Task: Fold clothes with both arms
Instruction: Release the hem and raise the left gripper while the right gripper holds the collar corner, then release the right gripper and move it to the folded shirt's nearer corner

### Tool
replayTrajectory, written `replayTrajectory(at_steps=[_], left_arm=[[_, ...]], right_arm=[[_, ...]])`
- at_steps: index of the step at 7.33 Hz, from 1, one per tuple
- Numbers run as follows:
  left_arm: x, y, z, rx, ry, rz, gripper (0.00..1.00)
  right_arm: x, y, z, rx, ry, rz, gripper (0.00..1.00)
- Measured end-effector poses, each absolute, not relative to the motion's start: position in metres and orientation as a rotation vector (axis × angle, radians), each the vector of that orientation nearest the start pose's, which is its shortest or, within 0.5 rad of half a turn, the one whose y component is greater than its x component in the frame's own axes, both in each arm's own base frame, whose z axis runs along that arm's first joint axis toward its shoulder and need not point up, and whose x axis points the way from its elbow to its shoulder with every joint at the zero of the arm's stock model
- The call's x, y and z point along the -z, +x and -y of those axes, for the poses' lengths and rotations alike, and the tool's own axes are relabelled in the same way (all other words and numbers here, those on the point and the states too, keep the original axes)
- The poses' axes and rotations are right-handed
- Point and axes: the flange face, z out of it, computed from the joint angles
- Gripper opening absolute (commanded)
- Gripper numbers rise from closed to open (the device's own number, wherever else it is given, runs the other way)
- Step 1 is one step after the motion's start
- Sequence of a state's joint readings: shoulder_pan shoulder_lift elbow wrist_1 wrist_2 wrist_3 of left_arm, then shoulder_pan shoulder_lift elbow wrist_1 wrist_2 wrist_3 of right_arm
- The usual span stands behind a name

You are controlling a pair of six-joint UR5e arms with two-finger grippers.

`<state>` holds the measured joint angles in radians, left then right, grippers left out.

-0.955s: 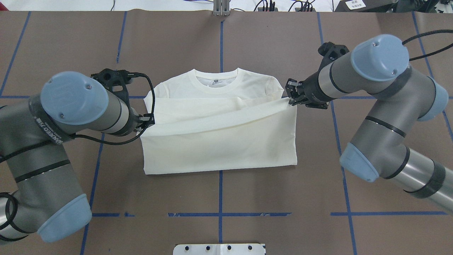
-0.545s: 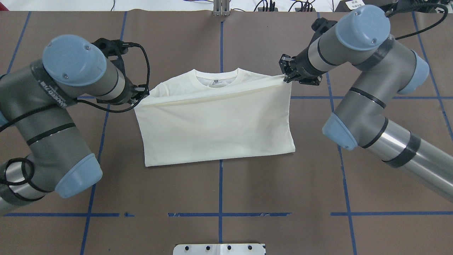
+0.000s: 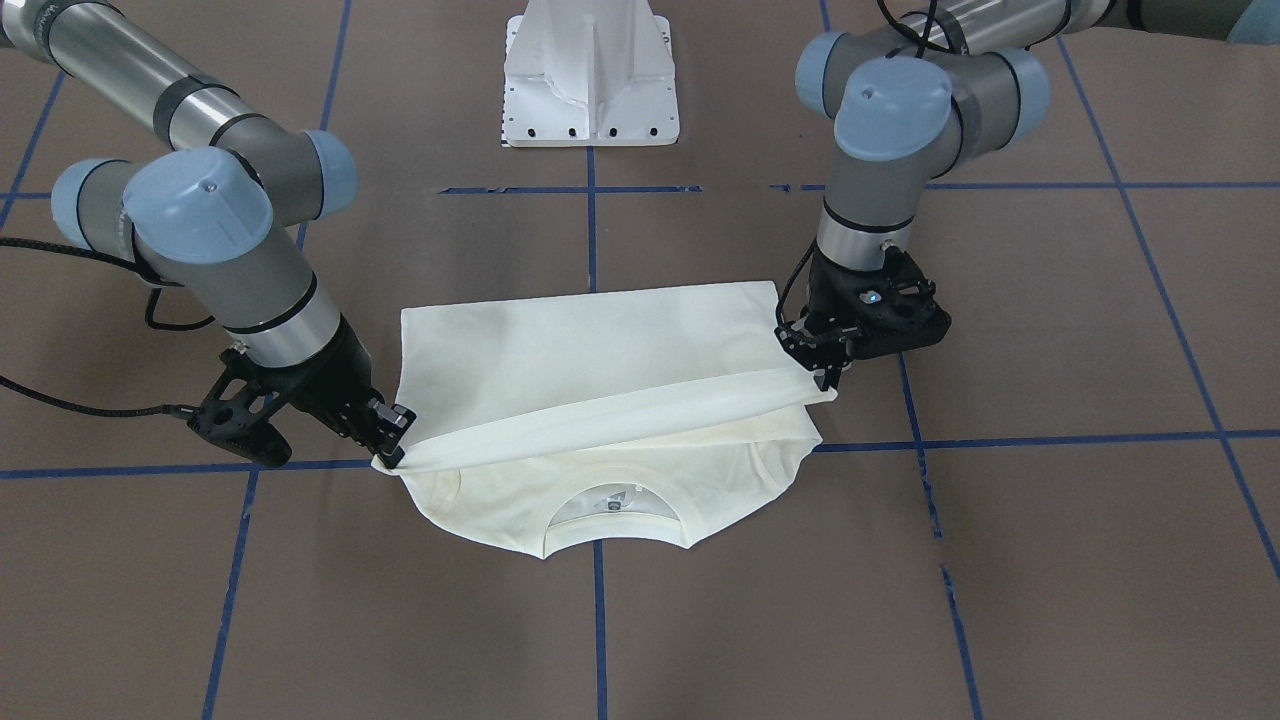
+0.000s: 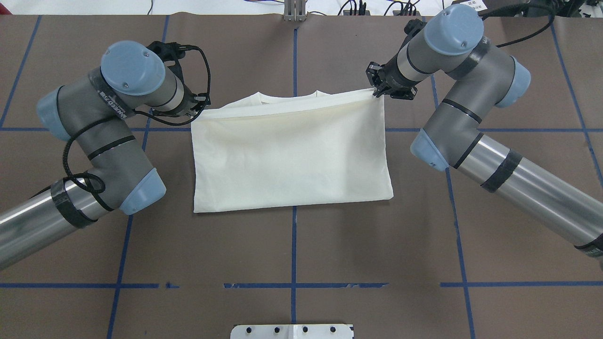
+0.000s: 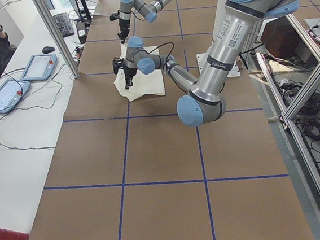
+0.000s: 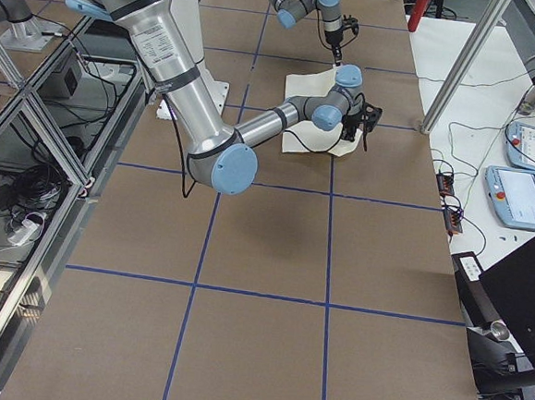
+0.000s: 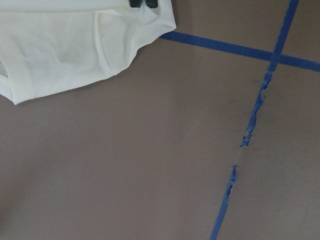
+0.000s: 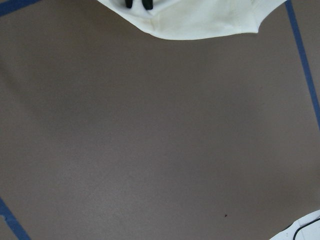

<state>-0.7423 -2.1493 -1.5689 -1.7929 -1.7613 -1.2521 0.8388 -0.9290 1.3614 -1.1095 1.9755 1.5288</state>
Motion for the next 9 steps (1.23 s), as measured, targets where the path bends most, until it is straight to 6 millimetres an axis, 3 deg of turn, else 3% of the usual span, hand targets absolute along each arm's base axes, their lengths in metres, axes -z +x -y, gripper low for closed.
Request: replayTrajectory(at_steps=[2,3,4,5,8,9], left_arm=[[-0.304,0.448,0.566,0.324,0.254,-0.790,0.00],[-0.302,0.450,0.567,0.324,0.255,-0.794,0.06],[-0.301,0.450,0.567,0.324,0.256,-0.796,0.61],[-0.301,0.451,0.567,0.325,0.255,-0.795,1.00],[-0.300,0.446,0.573,0.325,0.251,-0.789,1.00],[-0.299,0.441,0.576,0.326,0.247,-0.793,1.00]], right_arm=[[-0.322,-0.440,0.620,-0.548,0.023,0.959,0.00],[-0.321,-0.444,0.618,-0.542,0.022,0.962,0.32],[-0.319,-0.447,0.617,-0.536,0.022,0.964,0.99],[-0.318,-0.450,0.615,-0.532,0.023,0.964,1.00],[-0.314,-0.452,0.608,-0.507,0.030,1.011,1.00],[-0.315,-0.452,0.598,-0.482,0.033,1.044,1.00]])
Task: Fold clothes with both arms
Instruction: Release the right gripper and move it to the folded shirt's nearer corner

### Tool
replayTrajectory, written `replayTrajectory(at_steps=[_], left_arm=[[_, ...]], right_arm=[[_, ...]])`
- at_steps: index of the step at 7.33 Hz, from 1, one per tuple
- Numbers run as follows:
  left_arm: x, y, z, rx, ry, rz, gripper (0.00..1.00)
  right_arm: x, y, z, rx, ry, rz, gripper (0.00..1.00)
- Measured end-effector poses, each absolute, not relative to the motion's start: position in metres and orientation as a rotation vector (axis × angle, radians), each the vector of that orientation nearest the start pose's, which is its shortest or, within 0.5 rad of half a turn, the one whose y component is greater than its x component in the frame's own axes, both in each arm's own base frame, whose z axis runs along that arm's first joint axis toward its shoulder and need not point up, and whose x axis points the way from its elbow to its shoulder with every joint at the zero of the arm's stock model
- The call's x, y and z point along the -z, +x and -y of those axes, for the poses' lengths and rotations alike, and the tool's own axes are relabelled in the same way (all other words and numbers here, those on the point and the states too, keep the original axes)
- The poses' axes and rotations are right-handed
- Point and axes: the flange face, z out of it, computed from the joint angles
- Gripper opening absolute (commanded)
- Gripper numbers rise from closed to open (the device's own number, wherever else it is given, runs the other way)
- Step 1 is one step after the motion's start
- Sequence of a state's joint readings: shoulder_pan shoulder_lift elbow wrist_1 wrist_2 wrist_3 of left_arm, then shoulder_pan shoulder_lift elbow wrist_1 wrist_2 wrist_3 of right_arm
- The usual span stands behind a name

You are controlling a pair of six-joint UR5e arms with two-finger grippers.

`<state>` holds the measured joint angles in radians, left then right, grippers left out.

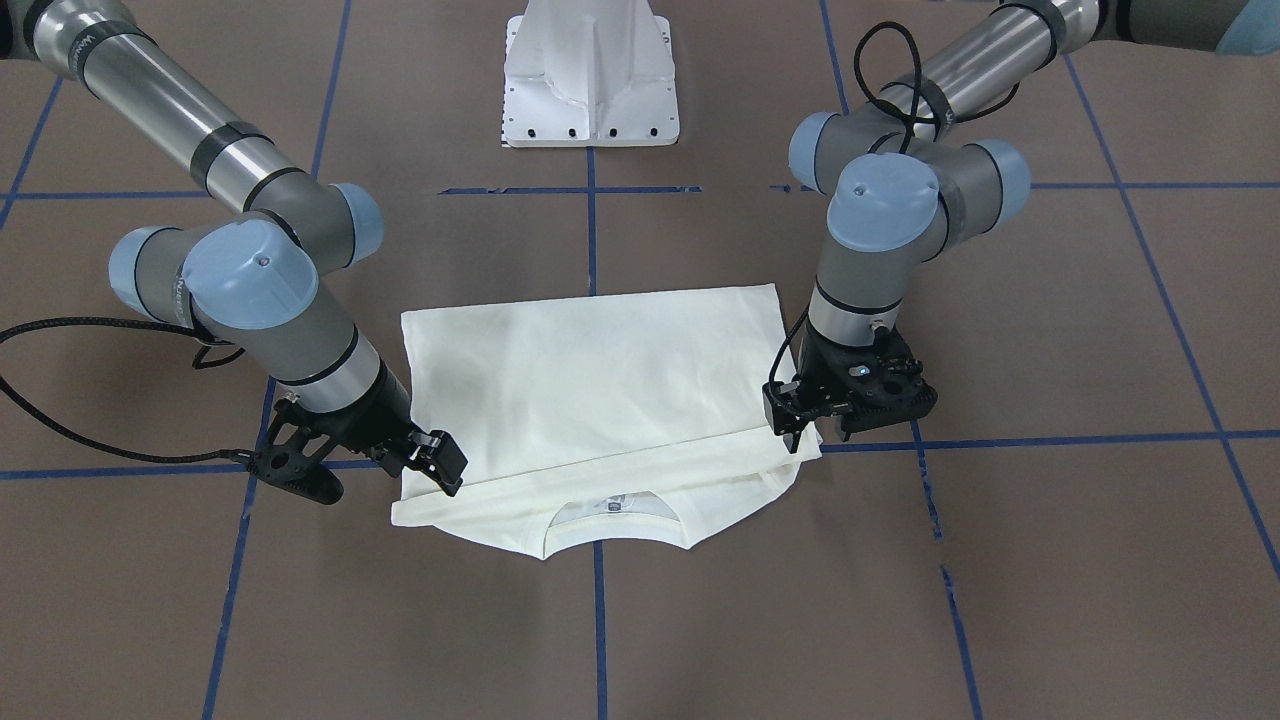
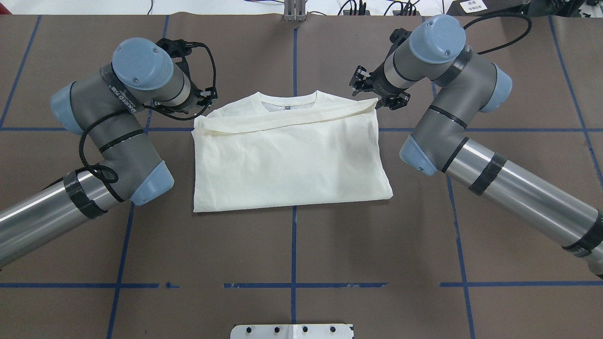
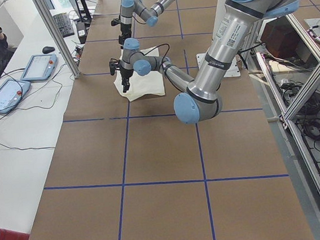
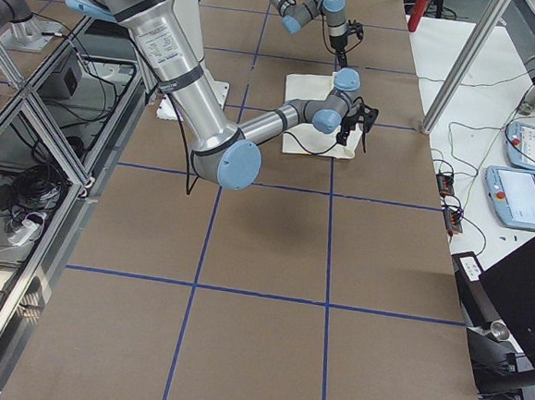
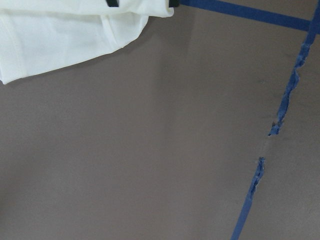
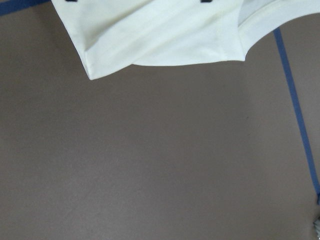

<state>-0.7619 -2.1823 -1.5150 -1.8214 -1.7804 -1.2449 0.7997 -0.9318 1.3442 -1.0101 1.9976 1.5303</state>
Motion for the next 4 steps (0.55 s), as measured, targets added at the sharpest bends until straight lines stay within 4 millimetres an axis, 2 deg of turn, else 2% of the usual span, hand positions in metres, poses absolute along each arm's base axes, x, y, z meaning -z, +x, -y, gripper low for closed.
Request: replayTrajectory(at_steps=[1,2,4], left_arm=[[-0.296,0.435,0.576,0.327,0.246,-0.800,1.00],[-0.289,0.429,0.572,0.327,0.246,-0.804,1.00],[-0.273,0.418,0.563,0.331,0.246,-0.810,1.00]], right_arm=[[-0.319,-0.452,0.573,-0.450,0.032,1.069,1.00],[-0.325,-0.451,0.539,-0.418,0.029,1.085,1.00],[-0.354,-0.450,0.471,-0.375,0.022,1.068,1.00]])
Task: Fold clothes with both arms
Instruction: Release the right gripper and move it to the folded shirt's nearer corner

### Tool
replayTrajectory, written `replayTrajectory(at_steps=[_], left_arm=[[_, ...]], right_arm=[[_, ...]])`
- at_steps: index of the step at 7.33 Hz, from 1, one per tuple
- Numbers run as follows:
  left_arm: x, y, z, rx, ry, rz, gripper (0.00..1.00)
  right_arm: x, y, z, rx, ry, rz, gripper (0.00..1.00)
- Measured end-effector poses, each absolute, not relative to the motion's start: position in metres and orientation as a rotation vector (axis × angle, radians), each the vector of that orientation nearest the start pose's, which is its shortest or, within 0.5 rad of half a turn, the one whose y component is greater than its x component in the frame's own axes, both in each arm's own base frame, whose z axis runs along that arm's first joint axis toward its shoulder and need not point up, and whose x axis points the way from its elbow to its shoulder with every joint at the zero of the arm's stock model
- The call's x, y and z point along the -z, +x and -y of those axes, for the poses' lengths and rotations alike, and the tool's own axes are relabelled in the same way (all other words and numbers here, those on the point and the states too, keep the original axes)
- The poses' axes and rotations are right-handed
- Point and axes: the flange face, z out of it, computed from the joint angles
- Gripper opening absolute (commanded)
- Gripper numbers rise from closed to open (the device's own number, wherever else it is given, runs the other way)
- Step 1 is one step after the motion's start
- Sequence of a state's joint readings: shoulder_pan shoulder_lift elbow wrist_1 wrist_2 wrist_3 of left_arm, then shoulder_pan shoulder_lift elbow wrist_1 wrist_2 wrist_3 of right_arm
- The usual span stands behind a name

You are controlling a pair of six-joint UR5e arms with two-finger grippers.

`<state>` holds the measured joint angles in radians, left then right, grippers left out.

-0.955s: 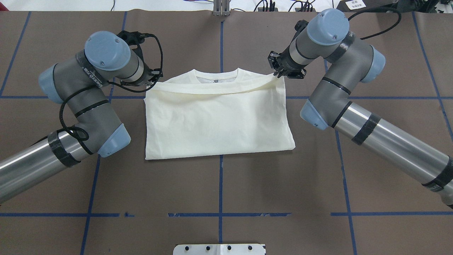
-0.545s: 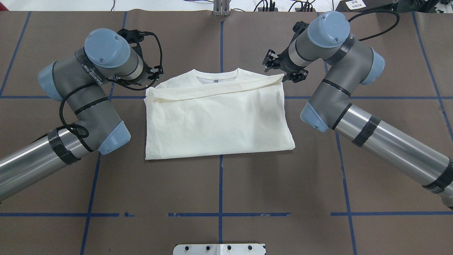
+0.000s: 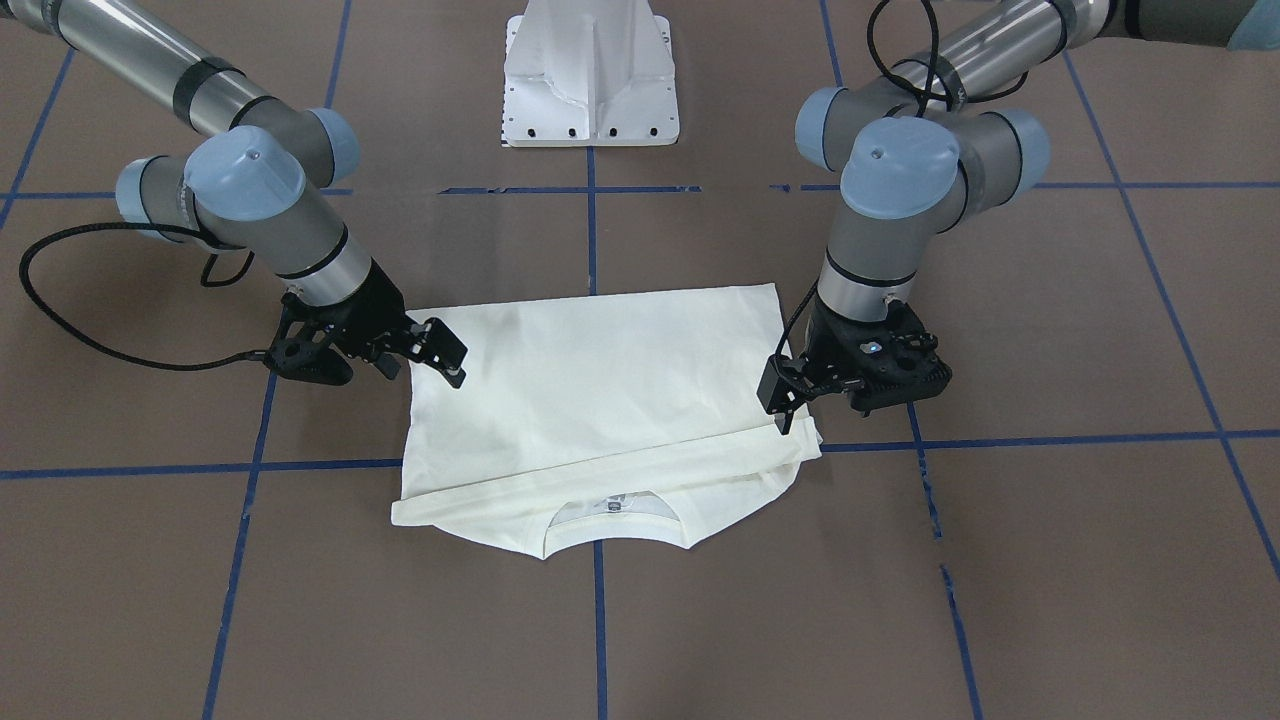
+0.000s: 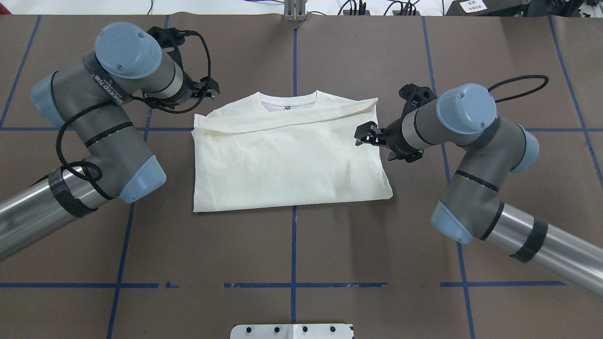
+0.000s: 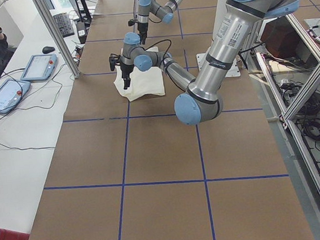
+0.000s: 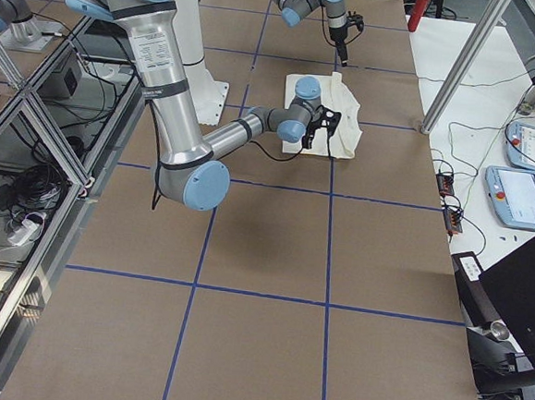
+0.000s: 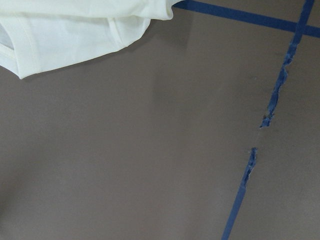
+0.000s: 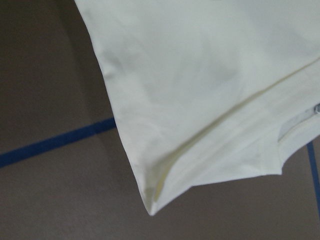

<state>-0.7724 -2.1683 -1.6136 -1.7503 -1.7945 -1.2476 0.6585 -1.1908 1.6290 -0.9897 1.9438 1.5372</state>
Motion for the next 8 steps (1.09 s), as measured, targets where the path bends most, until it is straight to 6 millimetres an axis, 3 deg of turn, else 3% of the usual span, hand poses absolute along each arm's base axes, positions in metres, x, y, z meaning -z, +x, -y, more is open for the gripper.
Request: replayTrajectory(at_steps=[1,2,4,6,7,8], left_arm=[[-0.269,0.415,0.559,0.333,0.245,-0.813,1.00],[-0.265,0.414,0.557,0.334,0.244,-0.816,1.00],[-0.262,0.413,0.554,0.334,0.245,-0.822,1.00],[-0.261,0.413,0.554,0.334,0.246,-0.822,1.00],[-0.261,0.413,0.554,0.334,0.247,-0.823,1.00],[-0.260,0.413,0.553,0.334,0.247,-0.824,1.00]], right_arm=[[-0.371,-0.449,0.448,-0.363,0.013,1.048,0.95],[-0.383,-0.449,0.432,-0.353,0.005,1.031,0.80],[-0.388,-0.453,0.420,-0.340,-0.001,1.023,0.55],[-0.385,-0.455,0.417,-0.332,-0.004,1.029,0.09],[-0.384,-0.455,0.417,-0.329,-0.008,1.031,0.00],[-0.385,-0.455,0.416,-0.326,-0.011,1.032,0.00]])
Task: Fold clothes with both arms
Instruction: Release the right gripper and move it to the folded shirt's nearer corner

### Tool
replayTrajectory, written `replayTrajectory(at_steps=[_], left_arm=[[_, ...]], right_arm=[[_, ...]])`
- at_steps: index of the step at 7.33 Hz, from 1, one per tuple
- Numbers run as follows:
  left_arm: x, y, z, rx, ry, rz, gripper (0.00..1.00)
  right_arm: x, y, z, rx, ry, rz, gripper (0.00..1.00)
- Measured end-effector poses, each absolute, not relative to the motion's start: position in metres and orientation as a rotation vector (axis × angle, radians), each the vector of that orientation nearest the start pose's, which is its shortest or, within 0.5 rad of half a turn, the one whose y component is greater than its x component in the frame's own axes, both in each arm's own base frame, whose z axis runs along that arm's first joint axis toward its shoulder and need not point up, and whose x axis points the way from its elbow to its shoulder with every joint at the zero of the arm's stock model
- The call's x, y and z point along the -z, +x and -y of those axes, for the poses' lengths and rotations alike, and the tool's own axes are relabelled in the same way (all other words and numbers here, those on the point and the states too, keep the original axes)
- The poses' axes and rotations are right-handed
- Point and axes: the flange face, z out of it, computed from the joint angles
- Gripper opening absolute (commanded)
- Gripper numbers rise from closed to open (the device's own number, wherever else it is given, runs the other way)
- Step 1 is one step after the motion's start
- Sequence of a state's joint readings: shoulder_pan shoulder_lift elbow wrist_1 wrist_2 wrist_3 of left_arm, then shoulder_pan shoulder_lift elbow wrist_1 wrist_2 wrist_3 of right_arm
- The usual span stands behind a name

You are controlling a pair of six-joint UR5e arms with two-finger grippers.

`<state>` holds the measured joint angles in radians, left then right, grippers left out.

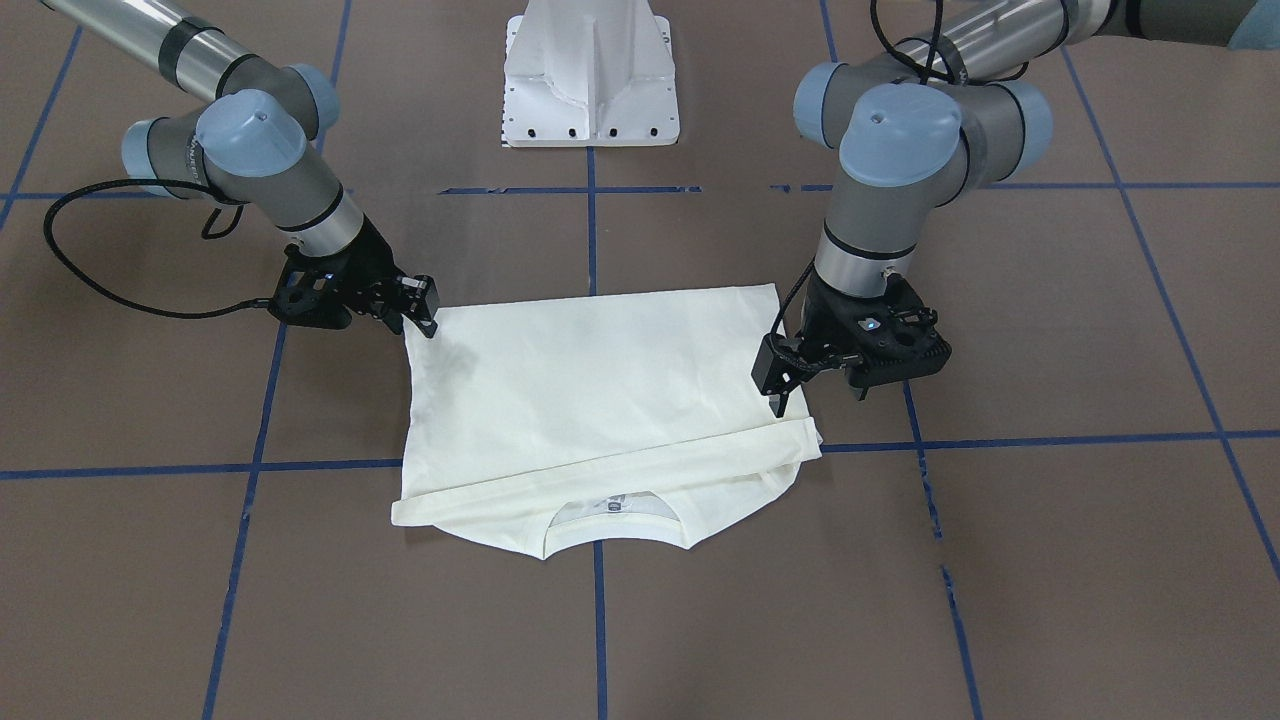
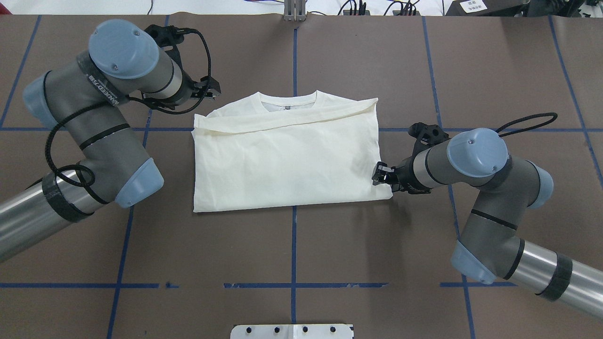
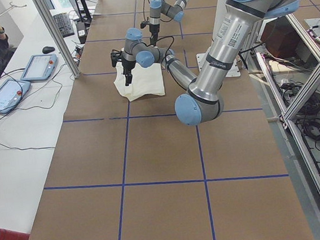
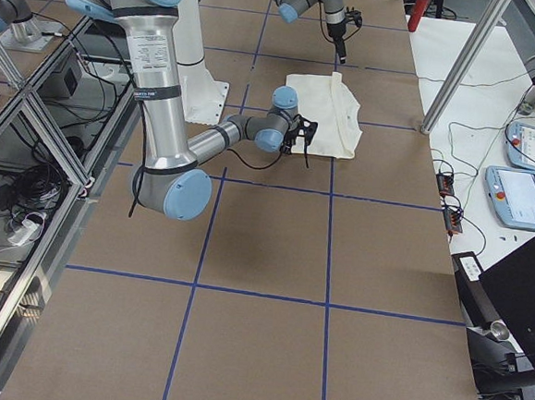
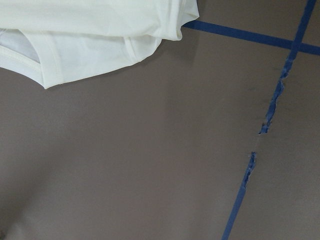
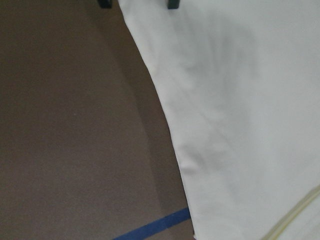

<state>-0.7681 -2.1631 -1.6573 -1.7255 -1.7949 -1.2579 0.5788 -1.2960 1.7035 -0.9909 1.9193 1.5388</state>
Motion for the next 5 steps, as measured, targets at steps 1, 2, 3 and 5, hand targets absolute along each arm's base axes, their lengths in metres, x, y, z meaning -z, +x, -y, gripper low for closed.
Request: replayTrajectory(at_steps=[1,2,3,5], left_arm=[[-0.259,0.413,0.553,0.333,0.248,-0.826,1.00],[-0.258,0.413,0.553,0.332,0.250,-0.828,1.00],[-0.256,0.412,0.552,0.332,0.251,-0.830,1.00],[-0.256,0.410,0.551,0.335,0.251,-0.833,1.00]], right_arm=[[-0.385,-0.453,0.415,-0.322,-0.014,1.033,0.00],[-0.389,-0.446,0.401,-0.307,-0.022,1.032,0.00],[-0.396,-0.436,0.375,-0.281,-0.035,1.028,0.00],[-0.399,-0.416,0.301,-0.202,-0.091,1.027,0.00]])
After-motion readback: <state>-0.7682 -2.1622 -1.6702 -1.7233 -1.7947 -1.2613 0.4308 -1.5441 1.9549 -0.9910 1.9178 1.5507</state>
